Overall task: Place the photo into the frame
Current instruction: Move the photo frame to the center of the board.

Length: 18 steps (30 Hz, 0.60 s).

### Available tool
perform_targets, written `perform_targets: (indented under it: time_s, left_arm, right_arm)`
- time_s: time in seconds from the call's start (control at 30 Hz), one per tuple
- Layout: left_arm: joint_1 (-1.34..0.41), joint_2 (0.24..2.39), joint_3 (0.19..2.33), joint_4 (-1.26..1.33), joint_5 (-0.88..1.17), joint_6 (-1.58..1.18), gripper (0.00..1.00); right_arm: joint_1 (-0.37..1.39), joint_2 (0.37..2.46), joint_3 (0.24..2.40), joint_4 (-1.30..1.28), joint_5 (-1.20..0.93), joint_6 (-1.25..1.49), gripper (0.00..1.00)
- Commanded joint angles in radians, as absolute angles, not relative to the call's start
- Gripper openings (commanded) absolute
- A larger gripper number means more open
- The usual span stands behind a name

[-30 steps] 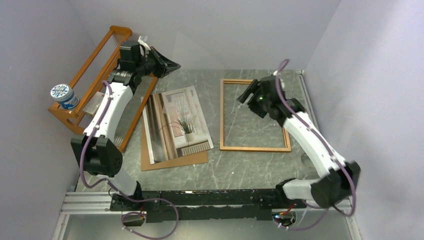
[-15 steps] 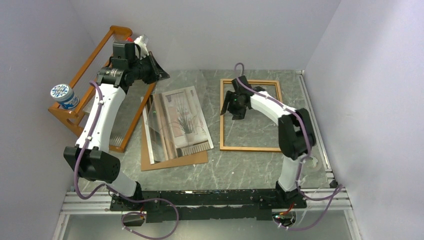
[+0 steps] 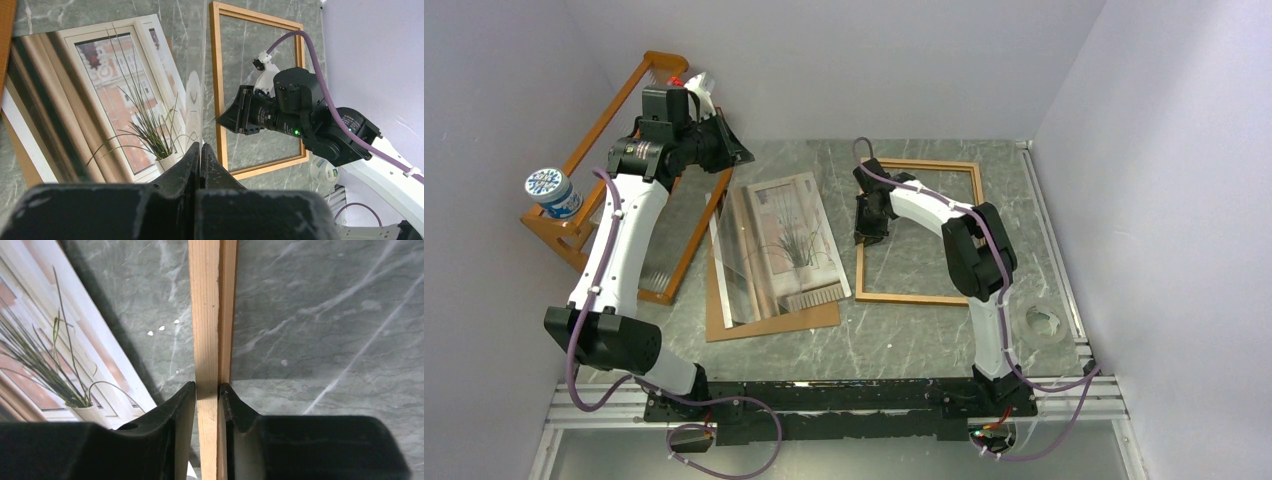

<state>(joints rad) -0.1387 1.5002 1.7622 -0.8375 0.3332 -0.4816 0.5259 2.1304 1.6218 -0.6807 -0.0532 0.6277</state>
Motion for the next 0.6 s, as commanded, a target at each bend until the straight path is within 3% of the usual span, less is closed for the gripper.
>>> perform_targets:
  time_s: [0.0, 0.23, 0.37, 0.43, 0.57]
  left_arm:
    - [-0.133, 1.455, 1.792, -0.817, 0.322, -0.475, 0.02]
    - [-0.133, 1.447, 1.787, -0.818, 0.320, -0.487, 0.03]
    - [-0.133, 1.442, 1.786, -0.811, 0.339, -0.501, 0.02]
    - [-0.133, 1.441, 1.787, -0.804, 0.355, -0.507, 0.02]
    - [-0.133, 1.430, 1.787, -0.773, 0.376, -0.528, 0.03]
  right_arm:
    - [0.559, 2.140, 1.653, -0.665, -0.113, 0.616, 0.27]
    - [0.591, 2.143, 1.666, -0.656, -0.174, 0.609, 0.28]
    - [0.591, 2.107, 1.654, -0.654, -0.208, 0.616, 0.34]
    - [0.587, 2.081, 1.654, -0.659, -0.210, 0.621, 0.42]
    - [0.547, 1.982, 1.618, -0.651, -0.171, 0.657, 0.68]
